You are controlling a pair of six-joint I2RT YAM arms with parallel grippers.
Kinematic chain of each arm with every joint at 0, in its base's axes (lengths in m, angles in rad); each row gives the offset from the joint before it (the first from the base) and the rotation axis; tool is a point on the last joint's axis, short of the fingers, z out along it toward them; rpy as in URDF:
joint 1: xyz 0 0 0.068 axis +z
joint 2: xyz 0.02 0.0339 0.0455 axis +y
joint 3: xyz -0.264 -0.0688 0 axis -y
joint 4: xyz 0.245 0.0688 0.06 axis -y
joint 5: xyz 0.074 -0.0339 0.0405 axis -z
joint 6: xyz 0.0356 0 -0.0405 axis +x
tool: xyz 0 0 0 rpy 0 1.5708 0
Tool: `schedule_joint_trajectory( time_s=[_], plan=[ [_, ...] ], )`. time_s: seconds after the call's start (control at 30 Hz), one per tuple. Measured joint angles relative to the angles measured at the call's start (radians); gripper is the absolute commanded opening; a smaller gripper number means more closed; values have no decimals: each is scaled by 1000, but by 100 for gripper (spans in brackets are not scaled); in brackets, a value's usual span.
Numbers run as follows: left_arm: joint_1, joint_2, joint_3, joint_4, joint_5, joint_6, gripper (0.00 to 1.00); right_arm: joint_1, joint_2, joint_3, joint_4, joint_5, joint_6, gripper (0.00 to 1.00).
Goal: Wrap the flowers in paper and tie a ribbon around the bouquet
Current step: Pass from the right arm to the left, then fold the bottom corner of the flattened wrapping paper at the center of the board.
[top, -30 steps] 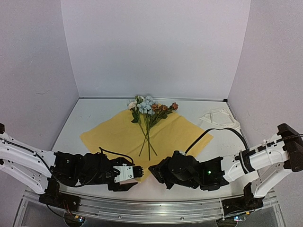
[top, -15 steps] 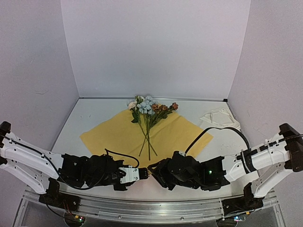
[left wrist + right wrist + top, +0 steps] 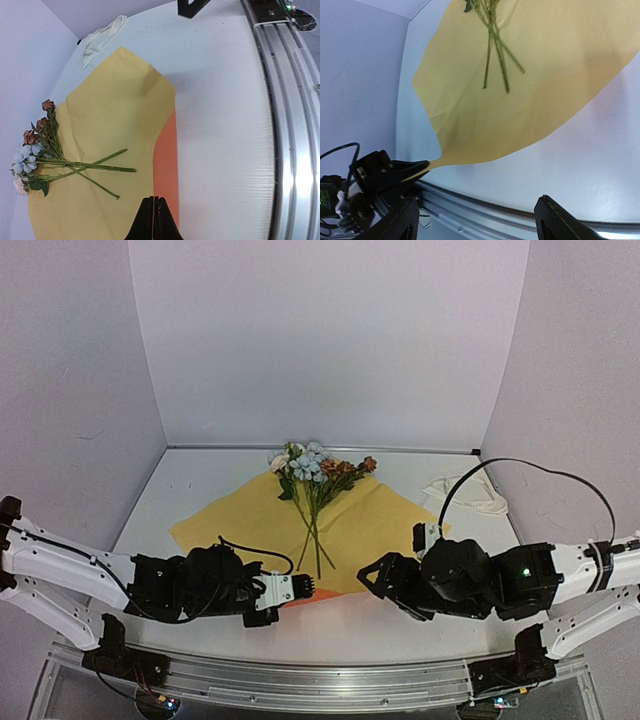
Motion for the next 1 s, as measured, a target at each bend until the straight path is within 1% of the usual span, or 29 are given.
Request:
schedule_joint_trajectory(
  time_s=[0.13, 0.23, 0.33, 0.5, 0.67, 0.8, 1.0],
  plan=[
    [106, 42, 36, 14, 75, 36, 0, -99, -18, 39, -139, -9, -177, 87],
    [182, 92, 72, 21, 143, 68, 0, -169, -15, 78, -213, -31, -321, 90],
    [259, 154, 126, 22, 219, 98, 0, -217, -10, 103, -248, -54, -442, 91],
    [396, 269, 236, 18, 342, 146, 0, -310, 38, 143, -278, -141, -614, 91],
    [501, 403, 368, 2, 454, 178, 0, -390, 123, 190, -289, -233, -715, 92],
    [561, 503, 455, 0, 522, 188, 0, -443, 197, 225, -291, -297, -767, 91],
    [629, 630, 574, -22, 597, 199, 0, -473, 325, 279, -291, -342, -822, 91]
  ],
)
